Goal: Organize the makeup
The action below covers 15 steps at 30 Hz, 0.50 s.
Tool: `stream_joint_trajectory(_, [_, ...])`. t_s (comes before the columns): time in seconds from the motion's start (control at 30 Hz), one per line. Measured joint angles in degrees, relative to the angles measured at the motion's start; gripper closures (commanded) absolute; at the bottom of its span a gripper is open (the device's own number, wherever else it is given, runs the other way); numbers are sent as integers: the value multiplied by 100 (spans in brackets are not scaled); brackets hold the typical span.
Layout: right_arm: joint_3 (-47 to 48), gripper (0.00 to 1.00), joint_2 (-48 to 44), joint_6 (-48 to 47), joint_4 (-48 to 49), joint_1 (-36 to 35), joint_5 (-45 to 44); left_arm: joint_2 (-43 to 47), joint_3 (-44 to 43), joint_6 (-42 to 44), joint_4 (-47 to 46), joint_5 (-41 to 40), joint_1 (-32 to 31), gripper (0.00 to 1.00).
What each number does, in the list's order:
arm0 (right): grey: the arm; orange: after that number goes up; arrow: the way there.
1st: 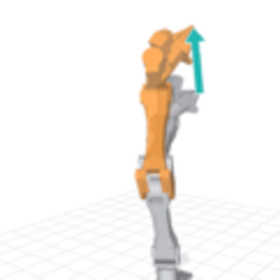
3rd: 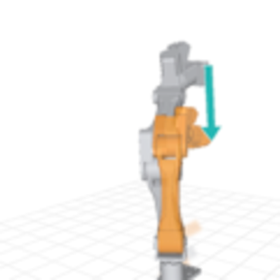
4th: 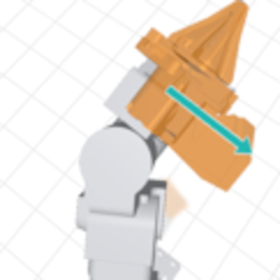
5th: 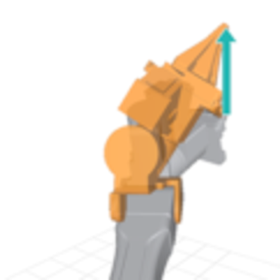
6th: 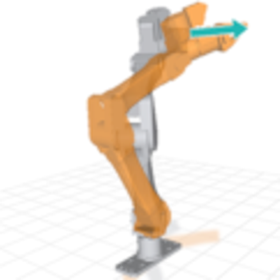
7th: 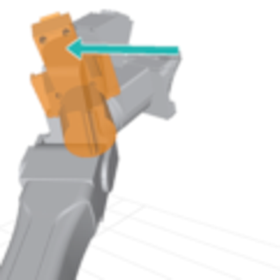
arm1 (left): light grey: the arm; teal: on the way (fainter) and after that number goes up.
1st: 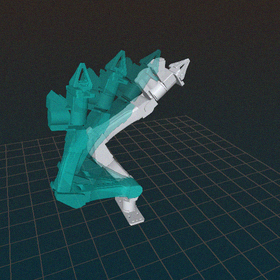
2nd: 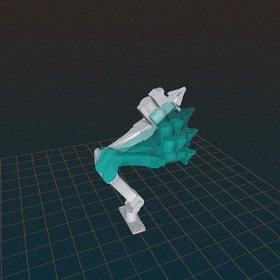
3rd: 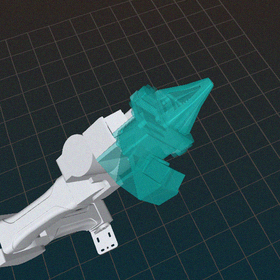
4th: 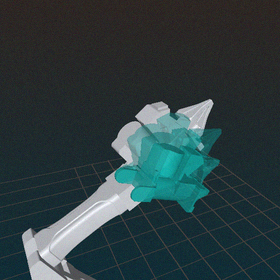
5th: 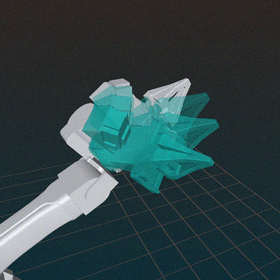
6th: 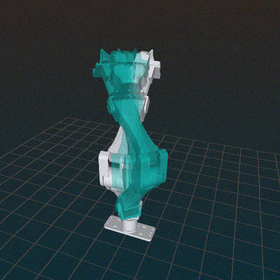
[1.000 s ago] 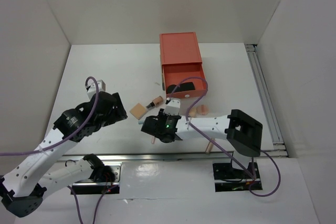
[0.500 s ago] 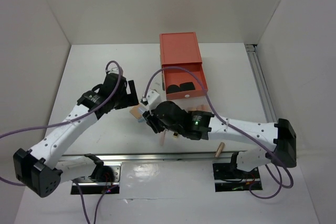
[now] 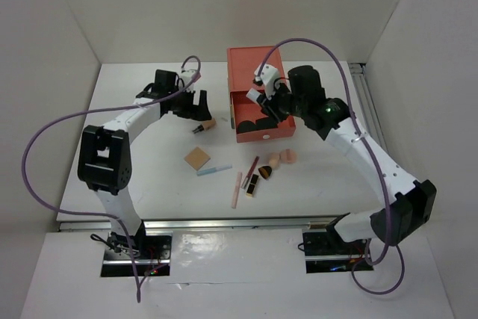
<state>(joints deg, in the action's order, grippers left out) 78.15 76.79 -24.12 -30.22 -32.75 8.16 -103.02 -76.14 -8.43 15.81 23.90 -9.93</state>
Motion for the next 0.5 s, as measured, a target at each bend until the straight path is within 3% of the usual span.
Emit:
stream_joint_trajectory(0.13, [199,94,348,-669,-376,828,885,-387,-450,535,-85,216,-4,0])
stream_joint_trajectory(0.27, [483,84,946,-1137,-750,1134,1283,-680,-813,815,-170,369,85,0])
stream_joint_trajectory(0.3, [514,70,1082,-1200,-826,1147,1349,-774,-905,850,-175,393,98,0])
stream_joint_trajectory(0.4, [520,14,1283,-1316,-1032,1207,1493,-997,-1029,957,-175,446,160,0])
stream_joint_trajectory(0.5, [520,6,1239,-1386,-1040,1246,1567,-1036,-1010,984,-153,455,208,0])
